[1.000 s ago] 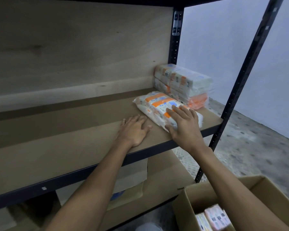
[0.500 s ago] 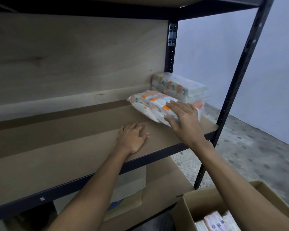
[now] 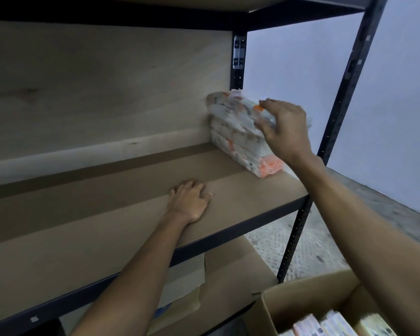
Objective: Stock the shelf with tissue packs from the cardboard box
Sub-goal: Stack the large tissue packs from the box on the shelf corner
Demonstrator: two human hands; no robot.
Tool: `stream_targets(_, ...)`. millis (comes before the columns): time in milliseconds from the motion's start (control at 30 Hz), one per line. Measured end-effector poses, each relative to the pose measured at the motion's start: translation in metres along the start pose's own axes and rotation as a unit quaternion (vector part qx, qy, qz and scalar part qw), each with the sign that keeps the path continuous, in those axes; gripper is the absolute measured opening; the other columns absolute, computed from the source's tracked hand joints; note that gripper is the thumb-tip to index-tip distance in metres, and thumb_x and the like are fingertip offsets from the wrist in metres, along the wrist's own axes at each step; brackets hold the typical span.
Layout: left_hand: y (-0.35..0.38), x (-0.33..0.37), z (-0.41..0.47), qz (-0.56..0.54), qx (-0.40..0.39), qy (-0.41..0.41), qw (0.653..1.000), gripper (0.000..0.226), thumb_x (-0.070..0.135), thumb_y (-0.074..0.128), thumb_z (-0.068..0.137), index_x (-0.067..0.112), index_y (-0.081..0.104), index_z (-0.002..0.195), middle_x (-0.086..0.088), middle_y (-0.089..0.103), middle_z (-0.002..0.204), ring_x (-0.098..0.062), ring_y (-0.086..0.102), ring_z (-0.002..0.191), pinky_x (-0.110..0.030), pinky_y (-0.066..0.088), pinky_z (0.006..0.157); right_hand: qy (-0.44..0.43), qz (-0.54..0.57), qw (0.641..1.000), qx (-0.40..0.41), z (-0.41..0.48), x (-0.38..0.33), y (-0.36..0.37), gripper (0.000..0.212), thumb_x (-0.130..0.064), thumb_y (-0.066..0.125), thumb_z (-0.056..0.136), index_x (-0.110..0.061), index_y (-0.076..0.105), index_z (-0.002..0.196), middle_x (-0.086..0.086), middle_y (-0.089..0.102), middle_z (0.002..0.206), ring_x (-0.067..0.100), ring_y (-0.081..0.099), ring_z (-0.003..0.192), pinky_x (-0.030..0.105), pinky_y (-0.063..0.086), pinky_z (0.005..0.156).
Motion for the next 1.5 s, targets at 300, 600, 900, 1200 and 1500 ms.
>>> stream_targets(300, 0.003, -0.002, 0.004, 0.004, 0.023, 0.011, 1.0, 0.057, 0.058, 0.031, 0.094, 0.034, 0.032, 0.145, 0.001, 0.025, 0.157, -0.02, 0.02, 0.144, -0.046, 0.013, 0.117, 0.031, -0.041, 0.998, -0.035, 0.032, 0.045, 0.045, 0.041, -0.029, 0.061, 0.086, -0.017, 0.059, 0.125, 0.006, 0.06, 0.129, 0.029, 0.048, 0.124, 0.043, 0.025, 0.108)
stream_targets(600, 0.002, -0.001, 0.007, 0.009, 0.043, 0.009, 0.999, 0.055, 0.058, 0.032, 0.093, 0.035, 0.034, 0.143, 0.002, 0.027, 0.156, -0.019, 0.022, 0.143, -0.044, 0.013, 0.117, 0.031, -0.089, 0.986, -0.136, 0.058, 0.066, 0.09, 0.059, -0.043, 0.063, 0.082, -0.025, 0.047, 0.136, 0.004, 0.042, 0.147, 0.027, 0.035, 0.137, 0.044, 0.019, 0.115)
stream_targets(900, 0.002, -0.002, 0.008, 0.008, 0.046, 0.008, 0.999, 0.054, 0.058, 0.031, 0.093, 0.036, 0.034, 0.143, 0.003, 0.026, 0.156, -0.018, 0.021, 0.144, -0.044, 0.013, 0.117, 0.02, -0.107, 0.985, -0.133, 0.069, 0.06, 0.103, 0.051, -0.037, 0.061, 0.083, -0.024, 0.051, 0.131, 0.003, 0.049, 0.141, 0.029, 0.04, 0.132, 0.044, 0.021, 0.112)
stream_targets(1200, 0.002, -0.002, 0.007, 0.002, 0.055, 0.01, 0.998, 0.052, 0.057, 0.034, 0.093, 0.035, 0.038, 0.14, 0.002, 0.03, 0.155, -0.018, 0.023, 0.143, -0.043, 0.015, 0.117, 0.028, -0.097, 0.986, -0.133, 0.068, 0.063, 0.101, 0.054, -0.039, 0.059, 0.082, -0.023, 0.05, 0.132, 0.003, 0.048, 0.143, 0.028, 0.038, 0.133, 0.044, 0.02, 0.113)
stream_targets(1500, 0.001, -0.003, 0.007, 0.0, 0.057, 0.006, 0.998, 0.052, 0.058, 0.035, 0.092, 0.036, 0.039, 0.139, 0.003, 0.032, 0.153, -0.018, 0.025, 0.142, -0.044, 0.015, 0.117, 0.017, -0.08, 0.985, -0.15, 0.067, 0.066, 0.096, 0.055, -0.041, 0.055, 0.085, -0.022, 0.047, 0.136, 0.004, 0.042, 0.148, 0.024, 0.032, 0.139, 0.05, 0.011, 0.117)
Point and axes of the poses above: each hand's wrist, its own z-axis towards the middle knuckle, its own y-axis out of the palm, x = y × z, the point moved 10 cm from there along z, towards the middle knuckle
